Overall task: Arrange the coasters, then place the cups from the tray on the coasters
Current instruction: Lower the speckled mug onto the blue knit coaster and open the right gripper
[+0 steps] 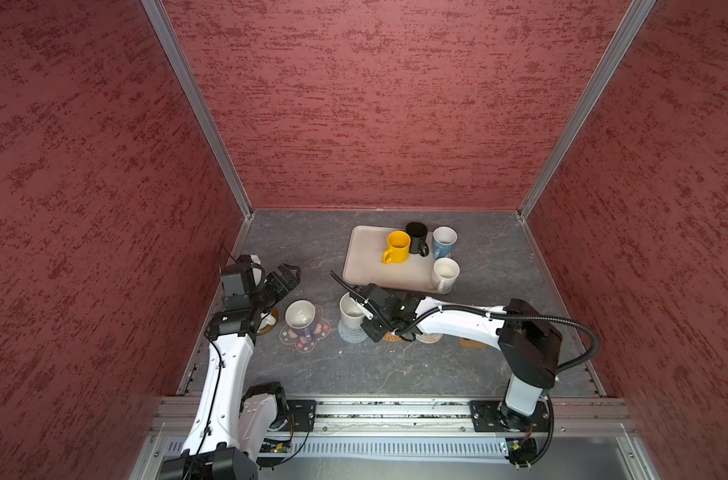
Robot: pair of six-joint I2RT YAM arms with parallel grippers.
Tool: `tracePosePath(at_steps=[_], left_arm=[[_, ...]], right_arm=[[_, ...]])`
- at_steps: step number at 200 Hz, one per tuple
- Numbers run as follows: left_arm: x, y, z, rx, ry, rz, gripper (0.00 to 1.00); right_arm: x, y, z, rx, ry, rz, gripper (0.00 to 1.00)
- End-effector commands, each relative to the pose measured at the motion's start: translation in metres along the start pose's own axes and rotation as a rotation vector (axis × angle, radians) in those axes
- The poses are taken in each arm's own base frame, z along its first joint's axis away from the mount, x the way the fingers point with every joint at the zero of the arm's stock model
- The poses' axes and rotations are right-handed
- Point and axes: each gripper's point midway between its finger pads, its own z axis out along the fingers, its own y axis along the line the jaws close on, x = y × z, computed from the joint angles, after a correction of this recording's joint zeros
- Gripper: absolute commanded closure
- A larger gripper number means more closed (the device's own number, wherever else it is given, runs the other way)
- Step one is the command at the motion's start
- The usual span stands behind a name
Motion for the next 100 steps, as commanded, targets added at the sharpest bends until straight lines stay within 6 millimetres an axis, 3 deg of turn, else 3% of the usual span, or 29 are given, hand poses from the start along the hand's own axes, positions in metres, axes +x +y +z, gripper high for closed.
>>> tracePosePath(at_steps=[1,100], left_arm=[[-0.003,-0.002,-0.002,0.014,-0.011,-0.001,0.0],[-0.003,-0.001,-0.001,0.012,-0.01,-0.005,0.0]], right_arm=[[-0.033,0.01,-0.011,-0.019,-0.11,-0.024,1.0],[-0.022,0.011,-0.006,-0.015,-0.086,-0.046,1.0]])
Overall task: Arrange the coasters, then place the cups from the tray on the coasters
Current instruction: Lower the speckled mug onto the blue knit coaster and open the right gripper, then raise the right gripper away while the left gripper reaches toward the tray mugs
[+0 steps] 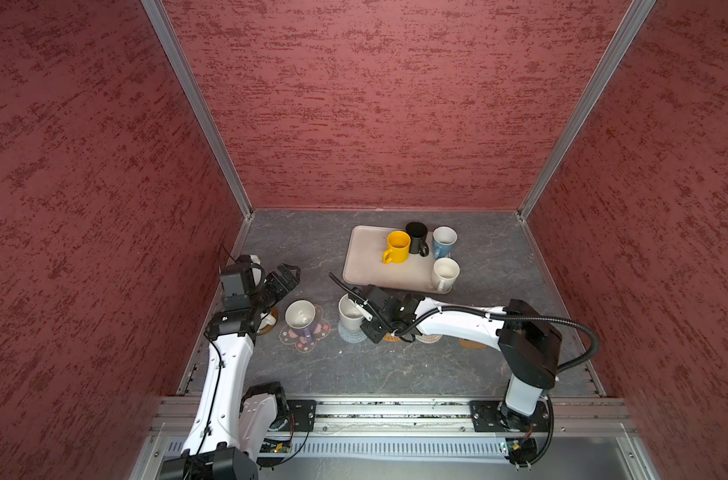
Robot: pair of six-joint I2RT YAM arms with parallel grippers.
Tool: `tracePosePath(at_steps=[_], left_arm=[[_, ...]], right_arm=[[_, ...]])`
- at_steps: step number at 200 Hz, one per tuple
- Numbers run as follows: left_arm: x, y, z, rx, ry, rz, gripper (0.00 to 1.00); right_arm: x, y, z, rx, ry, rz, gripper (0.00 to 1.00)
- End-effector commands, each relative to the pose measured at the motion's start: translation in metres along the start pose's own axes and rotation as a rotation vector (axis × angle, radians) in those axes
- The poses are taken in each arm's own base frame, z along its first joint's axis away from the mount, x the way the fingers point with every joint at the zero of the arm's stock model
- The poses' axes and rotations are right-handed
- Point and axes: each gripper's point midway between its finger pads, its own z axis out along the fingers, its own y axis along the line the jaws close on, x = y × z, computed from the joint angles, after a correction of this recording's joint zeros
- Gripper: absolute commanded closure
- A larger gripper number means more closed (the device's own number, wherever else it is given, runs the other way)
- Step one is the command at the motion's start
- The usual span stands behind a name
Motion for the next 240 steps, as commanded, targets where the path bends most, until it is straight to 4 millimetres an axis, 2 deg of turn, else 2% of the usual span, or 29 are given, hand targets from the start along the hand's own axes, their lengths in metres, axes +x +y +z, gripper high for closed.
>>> tracePosePath(at_steps=[1,64,121,146,170,193,240], left_arm=[[-0.002,-0.002,-0.001,0.014,-0.007,-0.003,0.0],[-0.002,-0.002,-0.002,0.015,-0.008,-0.004,0.0],[-0.002,-0.002,-0.002,0.014,-0.009,-0.003,0.0],[-0.001,-0.004,-0.002,0.024,-0.002,0.003,0.0],[0.002,-0.012,-0.003,0.063,0.016,0.022,0.0],[0.002,-0.015,-0.005,0.076,0.023,0.035,0.01],[0.002,-0.026,-0.008,0.105,0.041,0.046,0.0]], right_arm=[[-0.023,0.006,-0.006,-0.008,-0.086,-0.026,1.0],[-0.019,0.004,-0.002,0.007,-0.072,-0.024,1.0],[-0.018,0.002,-0.001,0.016,-0.069,-0.022,0.79],[-0.017,0.001,-0.002,0.024,-0.069,-0.021,0.61],[-0.017,-0.001,-0.004,0.032,-0.074,-0.022,0.5],[-0.019,-0.002,-0.009,0.034,-0.088,-0.021,0.45],[-0.024,-0.006,-0.021,0.059,-0.118,-0.029,0.41]])
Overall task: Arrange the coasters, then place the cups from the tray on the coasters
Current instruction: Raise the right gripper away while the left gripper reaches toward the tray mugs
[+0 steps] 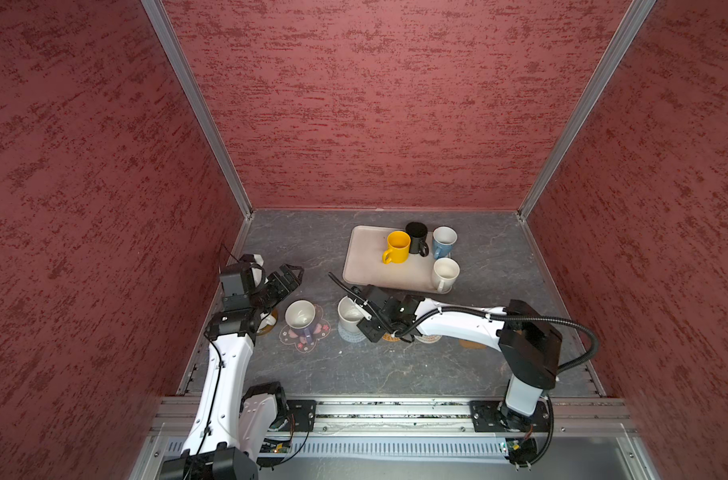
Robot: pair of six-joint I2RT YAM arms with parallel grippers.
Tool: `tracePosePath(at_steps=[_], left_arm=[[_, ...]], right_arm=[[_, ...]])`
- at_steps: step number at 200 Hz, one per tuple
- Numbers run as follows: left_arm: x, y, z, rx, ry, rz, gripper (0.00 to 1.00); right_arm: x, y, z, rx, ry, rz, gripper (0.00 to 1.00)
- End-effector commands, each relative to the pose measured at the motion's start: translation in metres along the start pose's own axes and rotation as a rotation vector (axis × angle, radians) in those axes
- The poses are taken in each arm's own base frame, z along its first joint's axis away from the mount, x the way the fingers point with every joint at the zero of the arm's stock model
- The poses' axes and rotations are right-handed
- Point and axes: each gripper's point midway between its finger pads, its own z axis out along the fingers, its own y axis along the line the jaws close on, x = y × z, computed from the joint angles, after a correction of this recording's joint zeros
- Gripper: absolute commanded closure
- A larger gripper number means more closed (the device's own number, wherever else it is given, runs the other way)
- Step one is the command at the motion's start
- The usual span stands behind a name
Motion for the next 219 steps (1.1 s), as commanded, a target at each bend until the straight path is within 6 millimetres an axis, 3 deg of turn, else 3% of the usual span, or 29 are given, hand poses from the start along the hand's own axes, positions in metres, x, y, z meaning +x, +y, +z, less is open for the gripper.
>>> tracePosePath(at_steps=[1,68,114,163,219], left_arm=[[-0.005,-0.016,-0.007,0.045,-0.003,0.038,0.0],[0.006,-0.055,0.001,0.053,0.023,0.158,0.01],[0.022,-0.088,0.021,0.047,0.1,0.27,0.01],[0.046,-0.128,0.055,0.022,0.19,0.435,0.0],[0.08,-0.175,0.095,0.046,0.281,0.573,0.02]], right_arm=[[-0.018,-0.004,-0.019,0.036,-0.085,-0.021,0.41],[-0.023,-0.029,-0.054,0.154,-0.163,-0.02,0.3],[-0.018,-0.051,-0.086,0.174,-0.247,0.055,0.23],[-0.005,-0.11,-0.121,0.214,-0.338,0.325,0.21],[0.031,-0.176,-0.157,0.199,-0.459,0.647,0.2]])
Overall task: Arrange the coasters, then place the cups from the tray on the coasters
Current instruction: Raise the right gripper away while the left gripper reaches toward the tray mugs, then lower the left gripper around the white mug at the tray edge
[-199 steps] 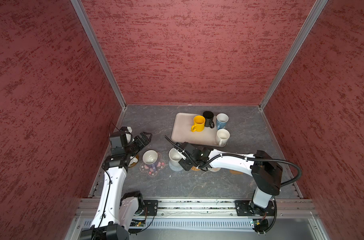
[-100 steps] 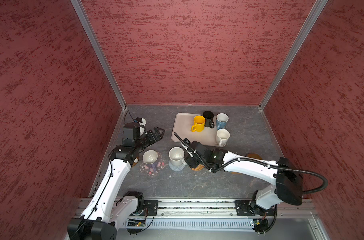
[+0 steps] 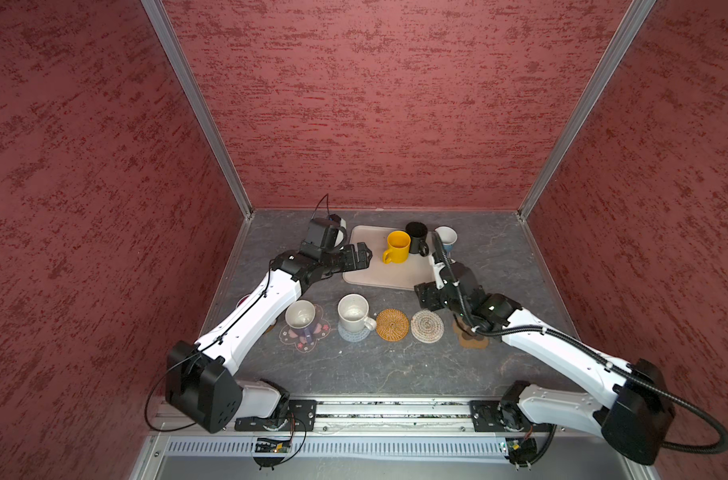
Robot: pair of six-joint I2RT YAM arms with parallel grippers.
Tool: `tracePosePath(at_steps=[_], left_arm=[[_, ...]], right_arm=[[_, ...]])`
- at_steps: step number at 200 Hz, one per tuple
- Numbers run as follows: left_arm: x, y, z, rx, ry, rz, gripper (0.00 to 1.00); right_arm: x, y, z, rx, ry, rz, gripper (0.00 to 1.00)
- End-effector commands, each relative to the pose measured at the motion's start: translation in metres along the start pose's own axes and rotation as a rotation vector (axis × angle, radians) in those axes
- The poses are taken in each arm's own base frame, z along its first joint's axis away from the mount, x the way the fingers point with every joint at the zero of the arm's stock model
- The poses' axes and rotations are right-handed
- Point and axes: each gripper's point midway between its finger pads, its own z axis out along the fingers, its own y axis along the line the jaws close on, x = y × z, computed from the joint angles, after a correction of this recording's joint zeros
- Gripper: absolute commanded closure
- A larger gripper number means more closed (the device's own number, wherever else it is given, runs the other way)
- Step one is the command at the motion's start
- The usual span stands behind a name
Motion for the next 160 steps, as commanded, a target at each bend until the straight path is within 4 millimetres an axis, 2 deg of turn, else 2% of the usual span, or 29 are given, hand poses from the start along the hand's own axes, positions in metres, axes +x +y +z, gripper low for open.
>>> tracePosePath(at_steps=[1,33,86,130,160], left_arm=[[-0.003,-0.015,0.013,-0.017,0.013,0.079,0.02],[0.003,-0.043,0.042,-0.001,0.07,0.143,0.07],[0.024,-0.086,0.09,0.016,0.163,0.24,0.11],[0.047,-0.118,0.116,0.019,0.204,0.343,0.11],[0.063,-0.13,0.13,0.009,0.233,0.397,0.12]], right_arm=[[-0.009,-0.016,-0.011,-0.034,-0.052,0.147,0.2],[-0.002,-0.055,-0.017,-0.006,-0.069,0.292,0.19],[0.015,-0.104,-0.017,-0.034,-0.071,0.516,0.18],[0.019,-0.139,-0.018,-0.048,-0.124,0.685,0.18],[0.02,-0.157,-0.018,-0.055,-0.155,0.774,0.17]])
